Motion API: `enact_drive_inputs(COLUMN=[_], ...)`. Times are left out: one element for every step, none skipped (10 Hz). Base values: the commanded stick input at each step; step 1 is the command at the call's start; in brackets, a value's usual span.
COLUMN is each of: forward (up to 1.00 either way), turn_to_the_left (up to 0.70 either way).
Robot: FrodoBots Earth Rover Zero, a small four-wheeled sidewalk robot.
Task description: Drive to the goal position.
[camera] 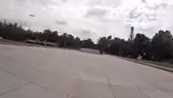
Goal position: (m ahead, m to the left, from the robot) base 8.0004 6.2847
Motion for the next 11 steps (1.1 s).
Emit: enact_drive_inputs(forward=[1.00,1.00,1.00,1.00,1.00,1.00,1.00,1.00,1.00,1.00,1.00], turn_to_the_left=[0.00,0.00,0.00,0.00,0.00,0.00,0.00,-0.26,-0.38,-0.40,-0.31])
